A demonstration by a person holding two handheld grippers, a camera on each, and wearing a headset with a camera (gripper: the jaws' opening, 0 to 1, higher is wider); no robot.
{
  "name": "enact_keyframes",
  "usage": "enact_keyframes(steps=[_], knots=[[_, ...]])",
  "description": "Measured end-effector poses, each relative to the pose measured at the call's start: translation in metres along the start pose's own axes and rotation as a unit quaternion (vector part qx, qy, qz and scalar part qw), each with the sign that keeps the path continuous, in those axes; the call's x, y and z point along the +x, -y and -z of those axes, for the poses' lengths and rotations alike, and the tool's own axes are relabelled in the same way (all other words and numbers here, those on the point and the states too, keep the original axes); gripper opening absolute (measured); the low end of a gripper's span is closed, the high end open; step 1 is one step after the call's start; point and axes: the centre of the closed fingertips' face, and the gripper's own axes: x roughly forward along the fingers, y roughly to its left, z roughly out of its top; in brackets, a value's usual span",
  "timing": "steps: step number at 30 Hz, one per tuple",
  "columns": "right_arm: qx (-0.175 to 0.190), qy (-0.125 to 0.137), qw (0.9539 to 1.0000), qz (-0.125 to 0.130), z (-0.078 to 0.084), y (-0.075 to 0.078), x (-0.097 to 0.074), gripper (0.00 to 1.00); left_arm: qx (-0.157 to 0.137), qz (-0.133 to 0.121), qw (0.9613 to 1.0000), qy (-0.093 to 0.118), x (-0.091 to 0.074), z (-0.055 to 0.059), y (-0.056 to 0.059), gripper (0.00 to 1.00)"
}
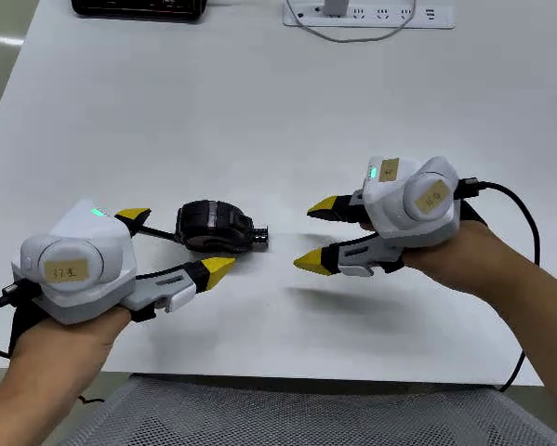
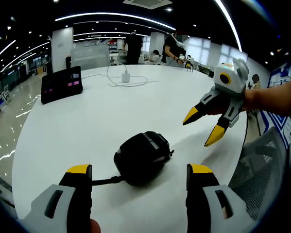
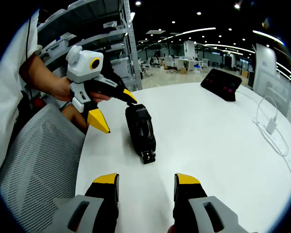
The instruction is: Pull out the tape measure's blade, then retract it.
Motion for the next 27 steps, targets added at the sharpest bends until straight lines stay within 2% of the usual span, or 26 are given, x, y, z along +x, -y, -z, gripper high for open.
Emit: enact_keyframes(steps=[4,7,12,18,27], knots=[[0.003,0.0,0.9999,0.012,0.002,0.001,-0.01,0.46,0.007,0.0,1.0,-0.005,-0.004,0.003,-0.001,0.8],[0.006,0.001,0.9997,0.022,0.004,0.001,-0.018,0.48,0.011,0.007,0.9998,-0.014,-0.006,0.006,0.002,0.81],[0.011,0.005,0.9994,0.032,0.006,0.0,-0.026,0.51,0.026,0.021,0.9993,-0.017,-0.01,0.008,0.008,0.82],[0.015,0.005,0.9987,0.048,0.012,-0.001,-0.036,0.55,0.038,0.03,0.9987,-0.016,-0.014,0.008,0.011,0.87],[0.032,0.008,0.9974,0.064,0.019,0.003,-0.053,0.63,0.044,0.042,0.9981,-0.013,-0.021,0.006,0.011,0.87]])
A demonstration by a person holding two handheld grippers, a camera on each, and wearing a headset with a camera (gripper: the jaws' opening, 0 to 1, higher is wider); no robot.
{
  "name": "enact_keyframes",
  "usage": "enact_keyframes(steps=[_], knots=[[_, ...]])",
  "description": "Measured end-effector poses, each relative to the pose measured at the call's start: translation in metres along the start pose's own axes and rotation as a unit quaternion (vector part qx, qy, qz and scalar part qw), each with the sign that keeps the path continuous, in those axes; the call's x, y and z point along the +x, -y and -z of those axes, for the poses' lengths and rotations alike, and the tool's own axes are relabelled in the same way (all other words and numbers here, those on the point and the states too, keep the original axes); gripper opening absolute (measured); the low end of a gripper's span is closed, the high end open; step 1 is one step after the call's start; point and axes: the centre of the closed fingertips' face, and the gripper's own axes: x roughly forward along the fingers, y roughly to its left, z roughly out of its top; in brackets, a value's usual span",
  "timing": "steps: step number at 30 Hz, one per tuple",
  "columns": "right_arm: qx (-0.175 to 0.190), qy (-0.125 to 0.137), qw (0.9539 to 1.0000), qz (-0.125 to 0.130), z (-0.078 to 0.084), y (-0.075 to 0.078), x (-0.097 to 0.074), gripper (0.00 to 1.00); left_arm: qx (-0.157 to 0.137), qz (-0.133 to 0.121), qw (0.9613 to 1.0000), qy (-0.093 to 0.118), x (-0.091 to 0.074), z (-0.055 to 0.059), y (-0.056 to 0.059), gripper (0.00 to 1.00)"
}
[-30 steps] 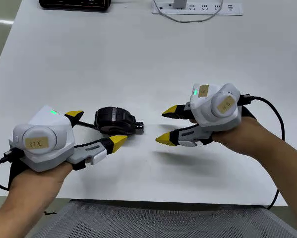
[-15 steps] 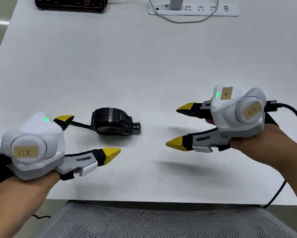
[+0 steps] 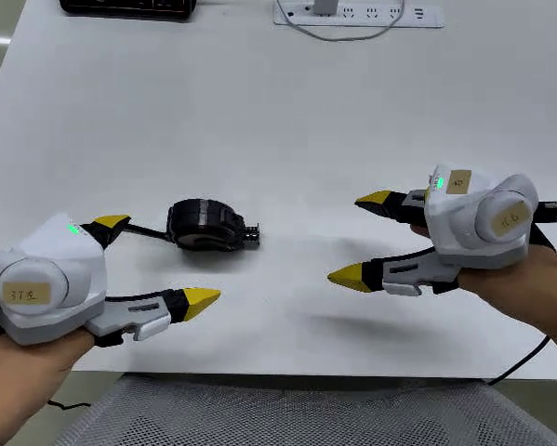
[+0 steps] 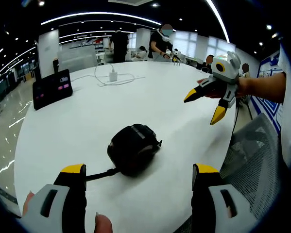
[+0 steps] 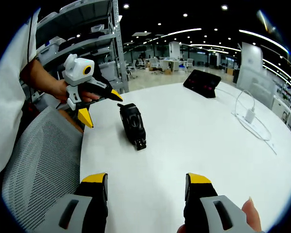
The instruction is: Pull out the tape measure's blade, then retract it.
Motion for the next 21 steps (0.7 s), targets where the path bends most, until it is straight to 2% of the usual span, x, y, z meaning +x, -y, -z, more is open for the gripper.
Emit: enact_keyframes(steps=[11,21], knots=[[0.013,0.0,0.9998,0.015,0.01,0.001,-0.017,0.69,0.018,0.005,0.9998,-0.007,-0.005,0.004,-0.001,0.9],[0.02,-0.003,0.9995,0.026,0.019,-0.002,-0.03,0.72,0.034,0.023,0.9991,-0.01,-0.011,0.006,0.003,0.93]])
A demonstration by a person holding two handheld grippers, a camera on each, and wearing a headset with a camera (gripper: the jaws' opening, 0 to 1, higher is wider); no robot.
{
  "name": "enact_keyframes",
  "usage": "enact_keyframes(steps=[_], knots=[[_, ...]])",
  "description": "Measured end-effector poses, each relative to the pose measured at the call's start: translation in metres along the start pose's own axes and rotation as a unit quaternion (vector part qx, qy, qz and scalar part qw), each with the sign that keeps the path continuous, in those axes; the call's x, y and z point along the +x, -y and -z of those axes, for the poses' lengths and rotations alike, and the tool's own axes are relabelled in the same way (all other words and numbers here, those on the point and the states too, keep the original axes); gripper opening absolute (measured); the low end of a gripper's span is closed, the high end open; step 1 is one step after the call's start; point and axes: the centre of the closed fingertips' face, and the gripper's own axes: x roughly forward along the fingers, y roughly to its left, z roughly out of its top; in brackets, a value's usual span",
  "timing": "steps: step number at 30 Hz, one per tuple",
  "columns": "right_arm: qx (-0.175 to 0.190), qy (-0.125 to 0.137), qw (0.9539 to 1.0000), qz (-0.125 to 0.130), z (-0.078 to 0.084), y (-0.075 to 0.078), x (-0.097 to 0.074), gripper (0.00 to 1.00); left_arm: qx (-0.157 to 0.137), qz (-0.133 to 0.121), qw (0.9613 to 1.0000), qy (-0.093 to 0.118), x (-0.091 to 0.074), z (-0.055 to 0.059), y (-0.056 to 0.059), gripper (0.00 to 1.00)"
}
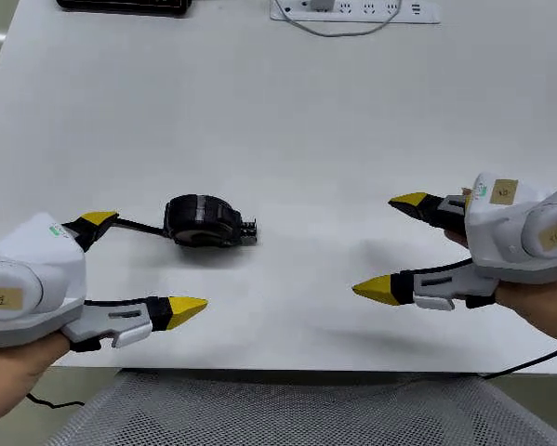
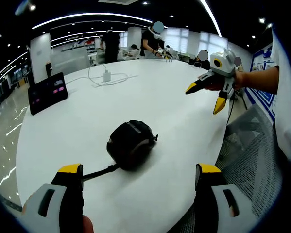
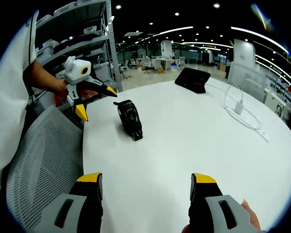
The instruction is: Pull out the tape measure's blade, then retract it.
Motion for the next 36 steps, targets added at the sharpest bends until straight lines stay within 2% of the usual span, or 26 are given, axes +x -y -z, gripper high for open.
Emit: enact_keyframes(steps=[4,13,16,24,36], knots=[[0.001,0.0,1.0,0.004,0.002,-0.001,-0.006,0.73,0.003,0.006,1.0,0.001,-0.003,0.001,0.001,0.96],[0.009,-0.002,0.9999,0.008,0.011,-0.004,-0.015,0.78,0.022,0.021,0.9994,-0.017,-0.008,0.009,0.003,0.99],[0.01,0.002,0.9998,0.014,0.013,-0.004,-0.018,0.83,0.022,0.029,0.9992,-0.017,-0.012,0.01,0.005,0.99],[0.01,-0.007,0.9998,0.018,0.021,-0.006,-0.025,0.84,0.021,0.043,0.9988,-0.013,-0.019,0.012,0.006,0.99],[0.01,-0.017,0.9995,0.026,0.031,-0.007,-0.035,0.89,0.032,0.047,0.9983,-0.009,-0.024,0.011,0.005,0.99]])
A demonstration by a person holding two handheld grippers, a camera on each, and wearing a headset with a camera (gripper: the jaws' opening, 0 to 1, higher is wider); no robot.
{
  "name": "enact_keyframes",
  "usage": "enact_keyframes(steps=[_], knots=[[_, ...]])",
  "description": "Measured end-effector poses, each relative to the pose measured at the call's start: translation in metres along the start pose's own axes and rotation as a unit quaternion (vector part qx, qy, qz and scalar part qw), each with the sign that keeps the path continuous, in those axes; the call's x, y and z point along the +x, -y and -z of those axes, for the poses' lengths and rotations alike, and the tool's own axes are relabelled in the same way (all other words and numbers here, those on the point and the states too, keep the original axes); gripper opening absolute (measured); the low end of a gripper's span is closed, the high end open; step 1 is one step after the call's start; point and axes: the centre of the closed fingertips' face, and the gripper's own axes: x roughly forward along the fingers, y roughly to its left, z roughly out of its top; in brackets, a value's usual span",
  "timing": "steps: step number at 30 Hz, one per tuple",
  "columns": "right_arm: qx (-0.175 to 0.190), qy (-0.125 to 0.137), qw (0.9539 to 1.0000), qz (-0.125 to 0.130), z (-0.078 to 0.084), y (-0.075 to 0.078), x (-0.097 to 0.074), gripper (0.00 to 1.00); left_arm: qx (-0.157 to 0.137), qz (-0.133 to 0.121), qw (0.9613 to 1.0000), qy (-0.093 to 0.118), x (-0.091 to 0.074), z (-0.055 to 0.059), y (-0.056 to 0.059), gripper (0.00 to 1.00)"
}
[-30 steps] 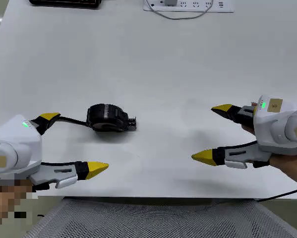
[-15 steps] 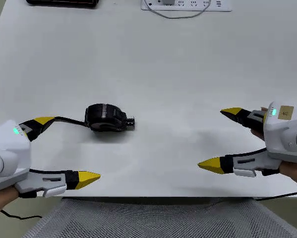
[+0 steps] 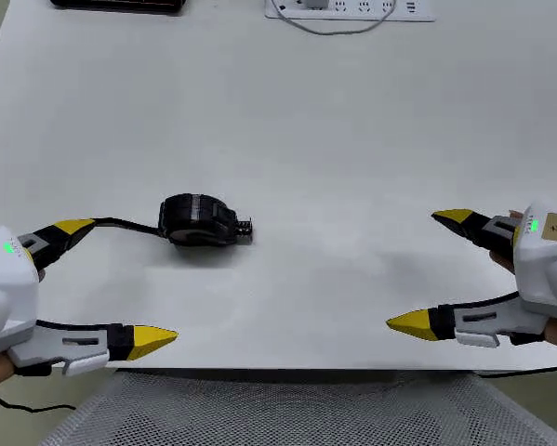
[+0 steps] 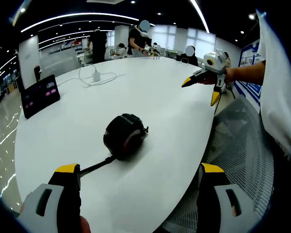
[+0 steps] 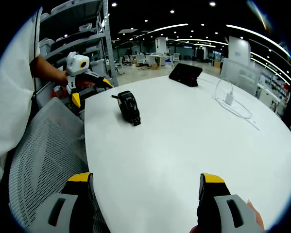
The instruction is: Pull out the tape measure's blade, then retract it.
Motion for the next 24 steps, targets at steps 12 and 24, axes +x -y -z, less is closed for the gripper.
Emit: enact_keyframes(steps=[12,24], knots=[[-0.004,-0.01,0.9999,-0.004,0.006,-0.001,-0.008,0.94,0.009,0.008,0.9999,-0.002,-0.005,0.0,0.0,0.99],[-0.001,-0.01,0.9999,-0.004,0.008,0.0,-0.012,0.92,0.011,0.012,0.9999,0.0,-0.006,0.0,-0.001,0.99]])
